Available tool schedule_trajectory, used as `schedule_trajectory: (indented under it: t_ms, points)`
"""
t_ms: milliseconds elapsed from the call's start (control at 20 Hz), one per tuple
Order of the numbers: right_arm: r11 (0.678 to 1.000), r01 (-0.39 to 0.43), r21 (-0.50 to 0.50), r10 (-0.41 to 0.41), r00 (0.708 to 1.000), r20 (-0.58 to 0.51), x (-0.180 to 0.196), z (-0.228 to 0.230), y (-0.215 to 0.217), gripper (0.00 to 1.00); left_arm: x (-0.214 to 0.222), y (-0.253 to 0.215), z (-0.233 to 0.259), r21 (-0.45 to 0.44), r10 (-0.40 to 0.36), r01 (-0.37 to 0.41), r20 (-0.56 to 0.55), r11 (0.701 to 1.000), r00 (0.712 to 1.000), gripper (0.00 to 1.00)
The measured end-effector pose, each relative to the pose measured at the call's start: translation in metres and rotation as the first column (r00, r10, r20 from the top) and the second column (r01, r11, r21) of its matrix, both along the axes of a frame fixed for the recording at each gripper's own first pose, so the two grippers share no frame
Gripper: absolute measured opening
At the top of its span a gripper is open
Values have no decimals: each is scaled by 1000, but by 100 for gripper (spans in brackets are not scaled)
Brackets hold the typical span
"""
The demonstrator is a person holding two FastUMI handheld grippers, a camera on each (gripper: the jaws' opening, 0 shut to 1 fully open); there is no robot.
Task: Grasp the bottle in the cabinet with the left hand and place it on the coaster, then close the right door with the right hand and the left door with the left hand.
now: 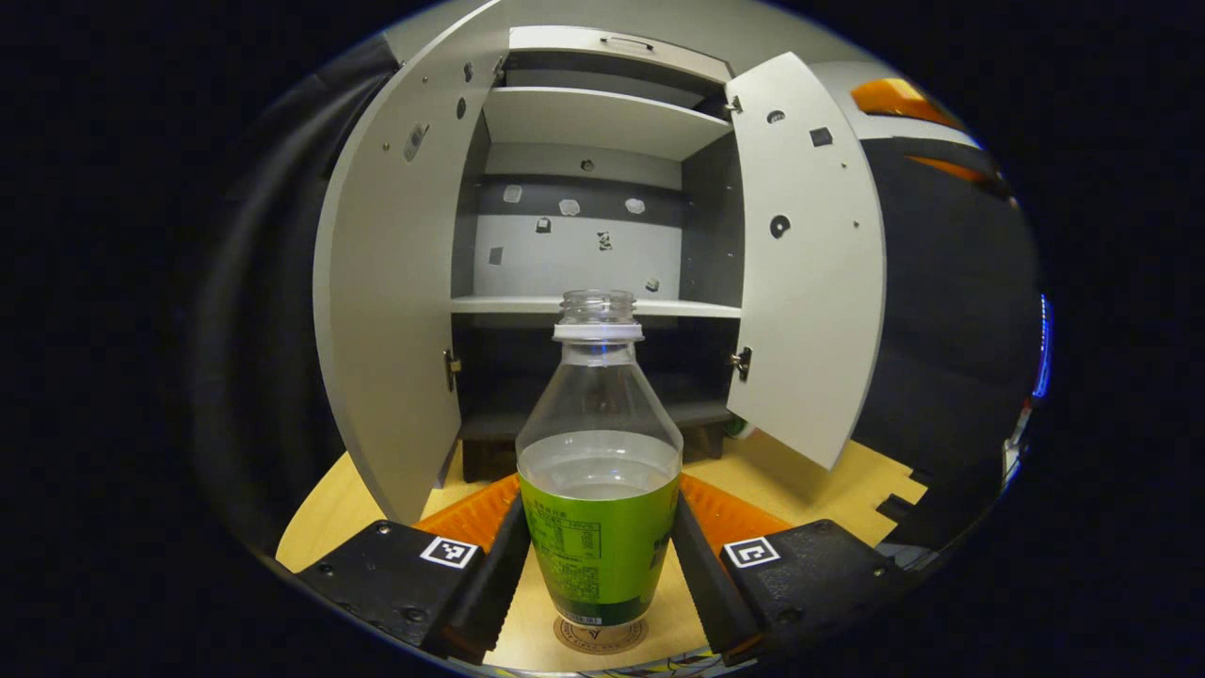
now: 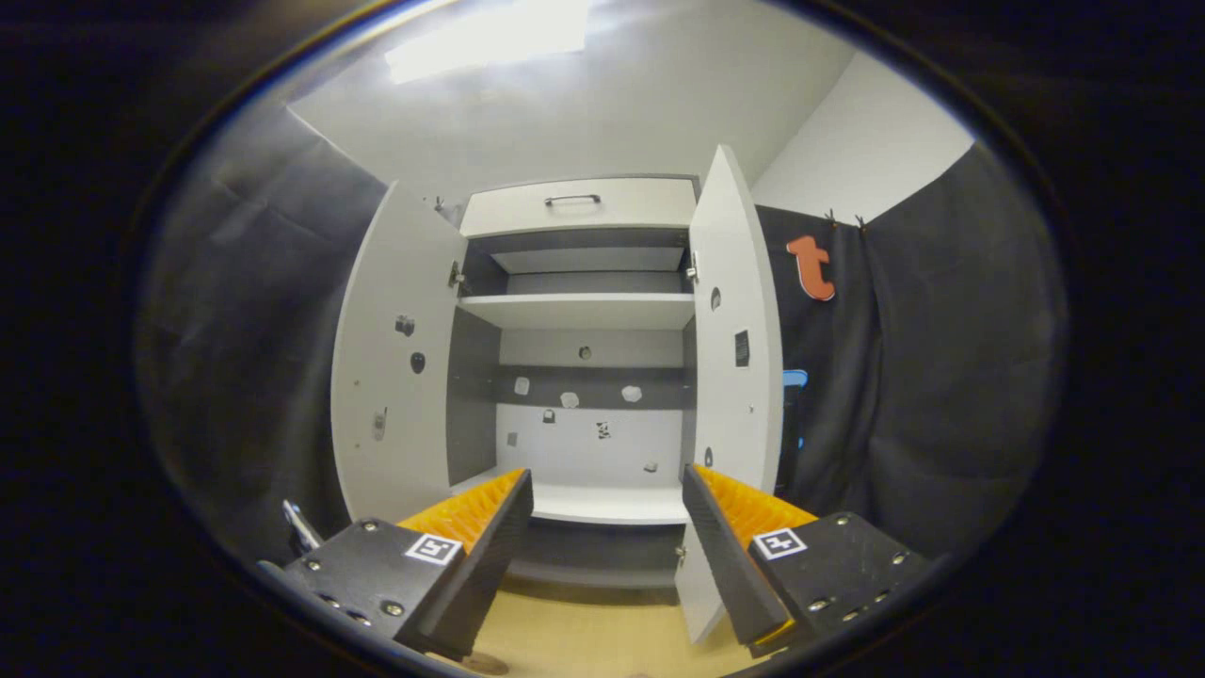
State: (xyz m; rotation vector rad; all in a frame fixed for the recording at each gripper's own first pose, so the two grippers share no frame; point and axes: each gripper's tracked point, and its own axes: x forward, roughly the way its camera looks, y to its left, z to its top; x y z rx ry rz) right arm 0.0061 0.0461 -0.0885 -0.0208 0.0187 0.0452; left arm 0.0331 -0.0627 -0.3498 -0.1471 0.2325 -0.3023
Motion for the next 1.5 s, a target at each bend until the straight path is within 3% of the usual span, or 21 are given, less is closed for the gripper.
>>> schedule_trajectory:
  t_ms: [350, 700, 800, 900, 950, 1500]
  points:
    - [998, 37, 44, -36, 999, -34, 29, -16, 13, 96, -14, -21, -79, -12, -128, 128, -81, 992, 988, 81]
    - [995, 96, 34, -94, 994, -62, 42, -39, 21, 97, -6, -31, -114, 6, -236, 237, -58, 971, 970, 81]
    - [994, 102, 49, -98, 993, -66, 41, -43, 23, 97, -9, -31, -124, 4, -273, 275, -89, 962, 958, 82]
    - [995, 92, 46, -89, 993, -72, 41, -48, 23, 96, -12, -30, -127, -18, -299, 299, -123, 954, 946, 90]
    - [995, 96, 34, -93, 993, -75, 41, -50, 19, 96, -14, -29, -126, -21, -301, 300, -128, 954, 945, 95]
    - [988, 133, 85, -128, 990, -57, 30, -54, -31, 94, -19, -25, -98, 83, -304, 312, -93, 947, 948, 97]
